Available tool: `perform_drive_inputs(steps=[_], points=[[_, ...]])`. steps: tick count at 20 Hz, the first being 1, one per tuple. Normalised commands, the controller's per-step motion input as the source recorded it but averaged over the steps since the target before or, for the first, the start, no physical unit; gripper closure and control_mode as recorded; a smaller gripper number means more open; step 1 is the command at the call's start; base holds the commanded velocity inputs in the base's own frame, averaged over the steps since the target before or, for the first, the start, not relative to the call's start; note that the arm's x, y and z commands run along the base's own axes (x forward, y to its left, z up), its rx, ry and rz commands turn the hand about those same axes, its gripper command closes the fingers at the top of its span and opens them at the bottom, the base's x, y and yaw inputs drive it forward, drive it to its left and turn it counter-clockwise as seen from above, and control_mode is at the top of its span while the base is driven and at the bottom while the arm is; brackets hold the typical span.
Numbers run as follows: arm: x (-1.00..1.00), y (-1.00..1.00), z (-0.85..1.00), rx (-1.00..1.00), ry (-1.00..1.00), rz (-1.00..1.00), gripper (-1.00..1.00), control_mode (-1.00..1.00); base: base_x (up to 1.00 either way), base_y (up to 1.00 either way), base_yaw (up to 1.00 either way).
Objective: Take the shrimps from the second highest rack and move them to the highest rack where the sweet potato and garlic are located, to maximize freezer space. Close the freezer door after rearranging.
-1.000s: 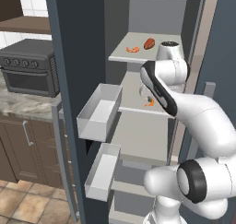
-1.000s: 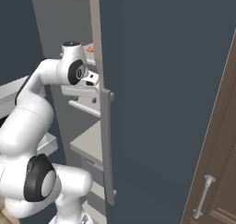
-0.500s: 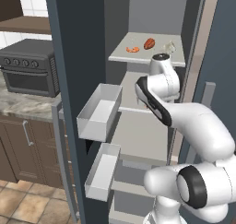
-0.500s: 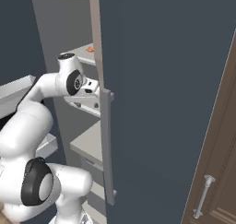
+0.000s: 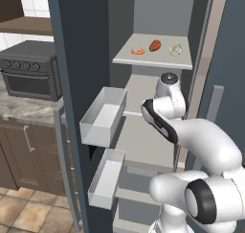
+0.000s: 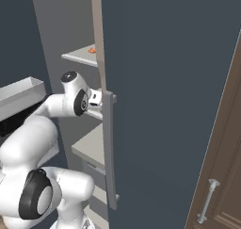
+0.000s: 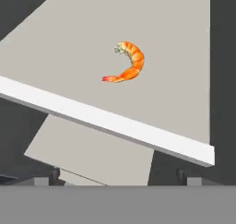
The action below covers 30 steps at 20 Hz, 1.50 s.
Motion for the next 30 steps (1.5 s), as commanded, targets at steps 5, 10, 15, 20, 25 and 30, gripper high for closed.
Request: perform_drive_inputs(steps=[5, 10, 15, 20, 25, 30], points=[[0.39, -0.03, -0.11, 0.00, 0.00, 0.00, -1.00, -1.00, 0.00, 0.00, 0.00], [0.38, 0.00, -0.08, 0.00, 0.00, 0.00, -1.00, -1.00, 0.00, 0.00, 0.00], [0.29, -0.04, -0.10, 0.00, 0.00, 0.00, -1.00, -1.00, 0.00, 0.00, 0.00], [0.25, -0.24, -0.17, 0.00, 0.00, 0.00, -1.00, -1.00, 0.00, 0.00, 0.00], [0.28, -0.29, -0.22, 0.00, 0.00, 0.00, -1.00, -1.00, 0.00, 0.00, 0.00], [0.40, -0.07, -0.10, 0.09, 0.00, 0.00, -1.00, -1.00, 0.00, 0.00, 0.00]])
